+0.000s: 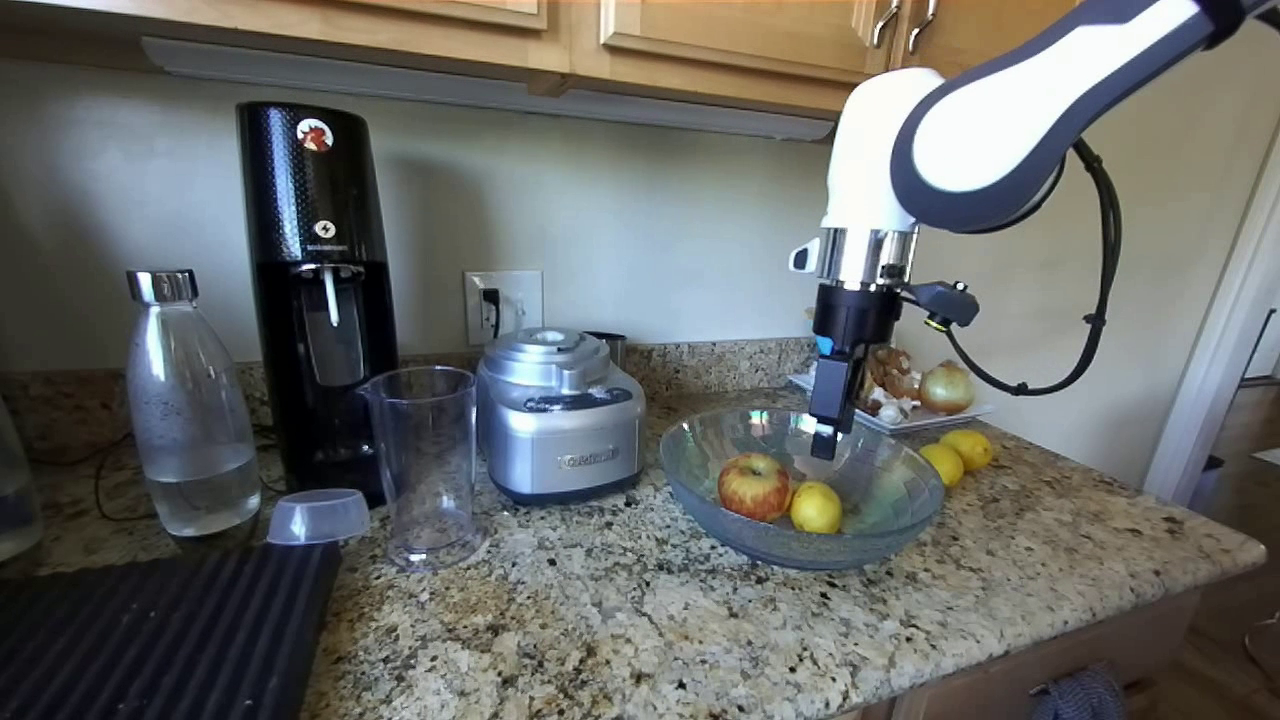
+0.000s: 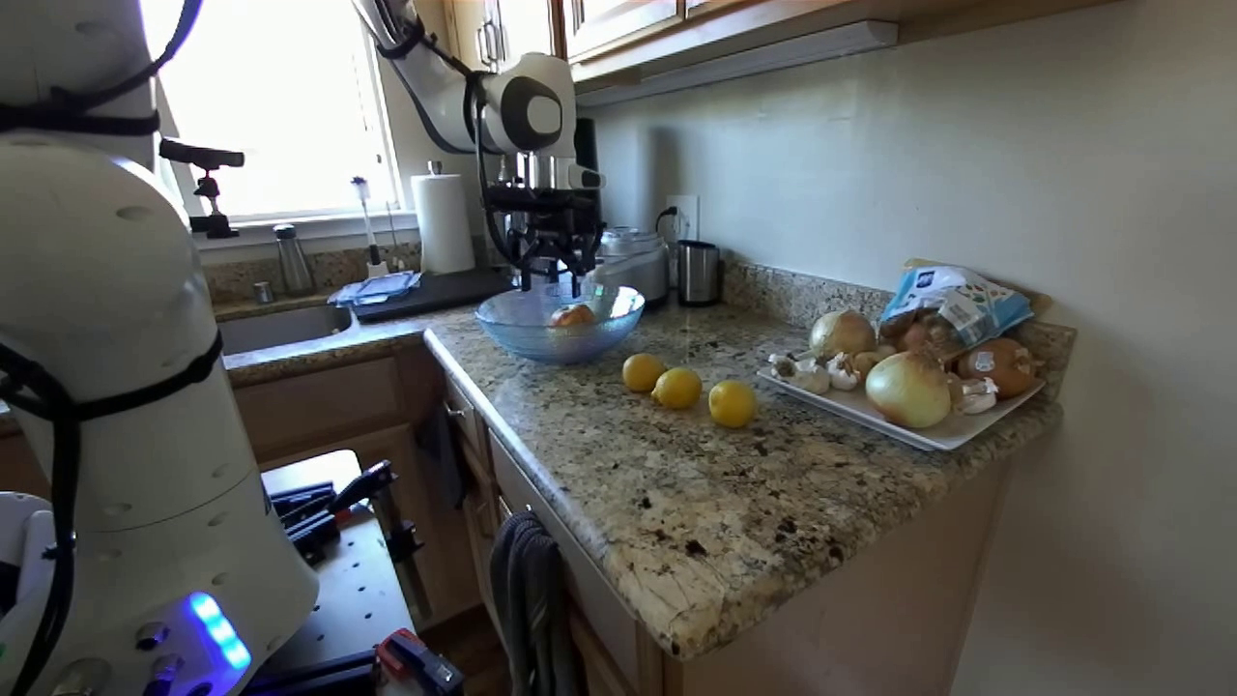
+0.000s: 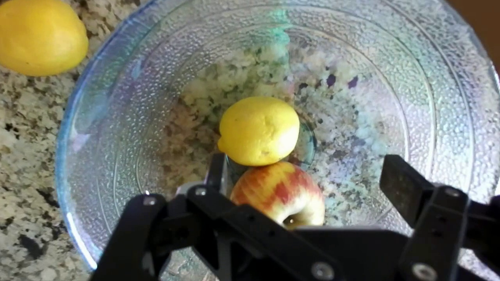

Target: Take the lemons and apple out of the glass bowl and place them on the countertop

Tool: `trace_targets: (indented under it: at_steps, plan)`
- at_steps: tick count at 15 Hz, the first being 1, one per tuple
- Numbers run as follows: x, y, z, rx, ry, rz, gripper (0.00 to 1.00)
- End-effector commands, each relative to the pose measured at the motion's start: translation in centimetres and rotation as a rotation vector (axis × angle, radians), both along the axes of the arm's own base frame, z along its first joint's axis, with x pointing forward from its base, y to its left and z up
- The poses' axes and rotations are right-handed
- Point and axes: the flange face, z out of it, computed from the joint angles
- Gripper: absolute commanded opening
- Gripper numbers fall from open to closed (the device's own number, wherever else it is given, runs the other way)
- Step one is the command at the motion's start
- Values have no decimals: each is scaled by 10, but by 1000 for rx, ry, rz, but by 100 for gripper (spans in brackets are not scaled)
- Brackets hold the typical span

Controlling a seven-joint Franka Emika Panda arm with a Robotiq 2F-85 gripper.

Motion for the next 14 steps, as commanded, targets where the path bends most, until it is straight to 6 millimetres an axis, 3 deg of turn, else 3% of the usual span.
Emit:
trace_targets:
  at_steps: [1,9,14]
  plan:
    - [0,-4,-23,15,-7,65,100]
    - [4,-6,-68,19,32,144,100]
    - [9,-6,-72,31,-6,195,100]
